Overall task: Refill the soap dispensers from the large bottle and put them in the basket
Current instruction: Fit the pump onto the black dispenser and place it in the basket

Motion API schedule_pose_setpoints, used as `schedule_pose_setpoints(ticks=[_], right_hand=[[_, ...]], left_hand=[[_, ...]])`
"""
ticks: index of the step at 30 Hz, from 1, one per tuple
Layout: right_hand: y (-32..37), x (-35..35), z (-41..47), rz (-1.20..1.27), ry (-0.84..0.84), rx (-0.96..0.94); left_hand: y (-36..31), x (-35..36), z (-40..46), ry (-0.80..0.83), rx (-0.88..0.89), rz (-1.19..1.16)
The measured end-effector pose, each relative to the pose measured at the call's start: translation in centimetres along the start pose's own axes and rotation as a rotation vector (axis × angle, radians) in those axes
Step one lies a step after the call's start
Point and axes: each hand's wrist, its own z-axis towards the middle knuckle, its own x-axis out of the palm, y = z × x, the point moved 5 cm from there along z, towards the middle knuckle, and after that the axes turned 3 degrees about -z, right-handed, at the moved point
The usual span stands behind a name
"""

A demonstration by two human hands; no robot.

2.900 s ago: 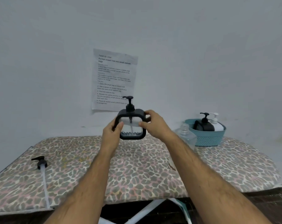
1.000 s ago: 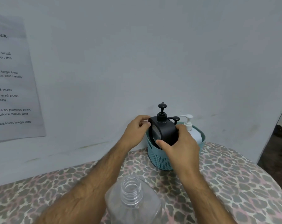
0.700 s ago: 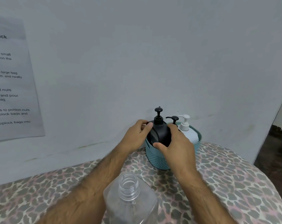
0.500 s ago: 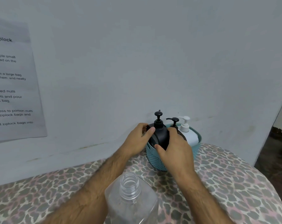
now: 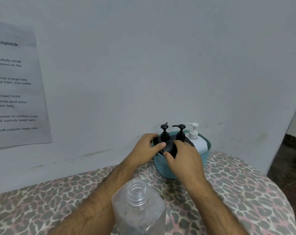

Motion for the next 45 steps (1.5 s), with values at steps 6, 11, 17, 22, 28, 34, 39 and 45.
schedule_pose_setpoints(ticks=[6, 11, 17, 22, 28, 34, 39, 45], right_hand=[[-0.8, 0.4, 0.6, -0.076, 0.009, -0.032], [-1.1, 0.4, 0.8, -0.158, 0.043, -0.044], [-1.4, 0.4, 1.0, -0.159, 0.064, -0.049], [-1.3, 0.5, 0.7, -0.18, 0.05, -0.047], [-0.5, -0.4, -0.8, -0.101, -0.091, -0.047], [1.4, -1.1, -5.2, 0.23, -0.21, -0.056], [2.4, 0.1, -8.6, 0.381, -0.039, -0.04], [2.7, 0.2, -12.8, 0.733, 0.165, 0.075]], left_hand=[[-0.7, 0.2, -0.4, 0.023, 0.053, 0.09], [-1.4, 0.2, -0.5, 0.026, 0.054, 0.107], [-1.5, 0.2, -0.6, 0.055, 0.078, 0.156], [-1.2, 0.4, -1.0, 0.111, 0.065, 0.17], [-0.6, -1.3, -3.7, 0.053, -0.011, 0.026], [0.6, -3.4, -7.2, -0.002, -0.111, -0.023], [1.0, -3.9, -11.4, 0.004, -0.243, -0.15], [0.7, -5.0, -18.0, -0.155, -0.135, -0.224]])
